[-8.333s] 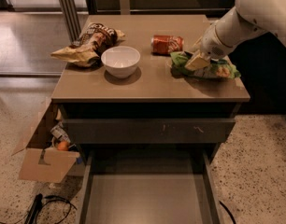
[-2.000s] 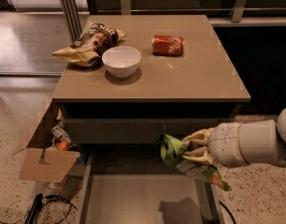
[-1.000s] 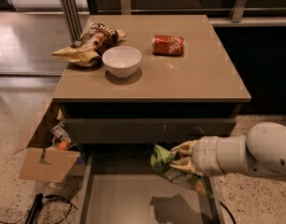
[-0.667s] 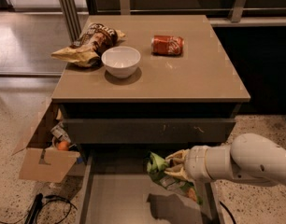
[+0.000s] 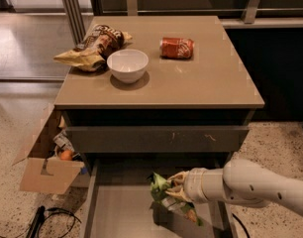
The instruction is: Place green rice chip bag into middle drawer
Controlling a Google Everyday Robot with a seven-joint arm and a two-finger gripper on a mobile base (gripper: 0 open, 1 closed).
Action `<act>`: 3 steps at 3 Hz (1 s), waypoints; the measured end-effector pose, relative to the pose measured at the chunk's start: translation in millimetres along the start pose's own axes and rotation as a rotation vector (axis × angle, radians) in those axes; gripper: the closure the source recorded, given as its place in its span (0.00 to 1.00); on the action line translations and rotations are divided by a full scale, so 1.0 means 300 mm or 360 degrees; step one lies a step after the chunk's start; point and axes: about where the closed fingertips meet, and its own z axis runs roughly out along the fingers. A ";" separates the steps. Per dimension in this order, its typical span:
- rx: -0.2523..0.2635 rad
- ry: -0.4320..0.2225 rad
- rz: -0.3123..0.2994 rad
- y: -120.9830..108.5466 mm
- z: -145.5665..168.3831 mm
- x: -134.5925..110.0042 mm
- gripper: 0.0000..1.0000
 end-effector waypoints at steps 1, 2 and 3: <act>0.0028 -0.0016 -0.0016 -0.031 0.095 0.008 1.00; 0.0057 -0.0022 -0.0022 -0.073 0.184 0.024 1.00; 0.0083 0.0029 -0.0035 -0.088 0.260 0.087 1.00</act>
Offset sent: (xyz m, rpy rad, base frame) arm 0.0621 0.0354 -0.0632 0.0049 -0.0590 -0.0318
